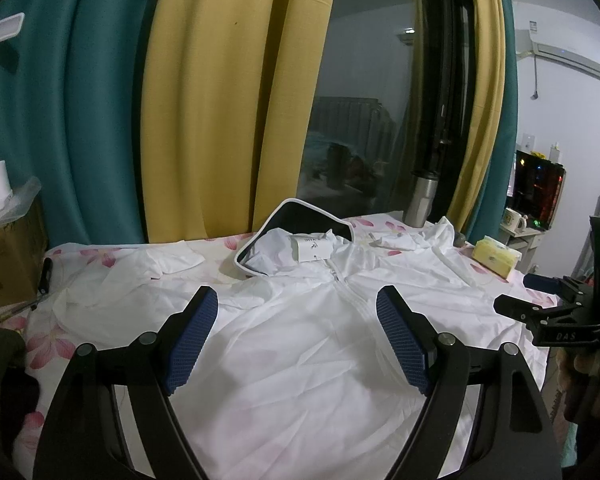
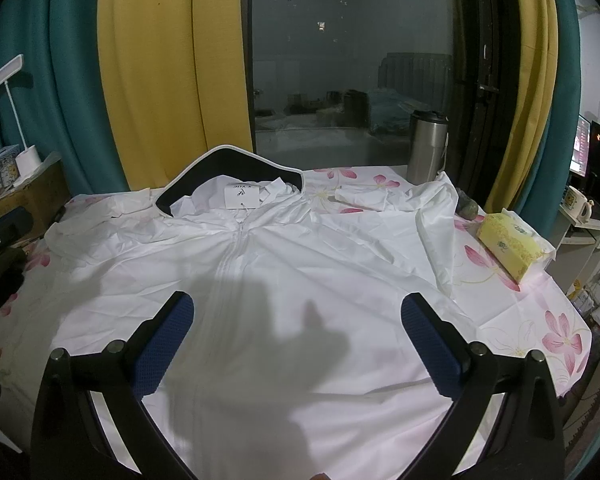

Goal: Fold large clothes

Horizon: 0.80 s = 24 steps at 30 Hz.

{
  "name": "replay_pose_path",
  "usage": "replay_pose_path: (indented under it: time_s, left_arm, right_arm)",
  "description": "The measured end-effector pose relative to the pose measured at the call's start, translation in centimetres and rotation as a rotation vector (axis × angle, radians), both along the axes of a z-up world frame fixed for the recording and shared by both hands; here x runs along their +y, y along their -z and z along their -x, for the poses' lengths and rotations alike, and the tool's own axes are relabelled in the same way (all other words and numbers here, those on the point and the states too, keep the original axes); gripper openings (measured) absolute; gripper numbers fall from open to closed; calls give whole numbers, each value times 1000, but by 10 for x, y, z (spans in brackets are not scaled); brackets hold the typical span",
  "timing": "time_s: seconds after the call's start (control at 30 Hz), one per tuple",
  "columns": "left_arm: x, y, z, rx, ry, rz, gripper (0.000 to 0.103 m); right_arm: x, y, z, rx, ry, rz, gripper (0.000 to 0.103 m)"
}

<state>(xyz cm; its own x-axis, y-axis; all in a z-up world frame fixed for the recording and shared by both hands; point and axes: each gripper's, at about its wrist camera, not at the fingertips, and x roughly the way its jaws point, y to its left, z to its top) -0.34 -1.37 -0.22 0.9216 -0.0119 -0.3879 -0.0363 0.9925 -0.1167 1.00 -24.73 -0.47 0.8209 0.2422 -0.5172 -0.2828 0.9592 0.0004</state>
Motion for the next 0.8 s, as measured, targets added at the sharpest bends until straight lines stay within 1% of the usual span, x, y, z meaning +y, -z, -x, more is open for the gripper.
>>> replay_pose_path:
  time_s: [0.8]
  left_arm:
    - [-2,0,2,0,1,3,84]
  right_arm:
    - [1,-1,0,0,0,2,102]
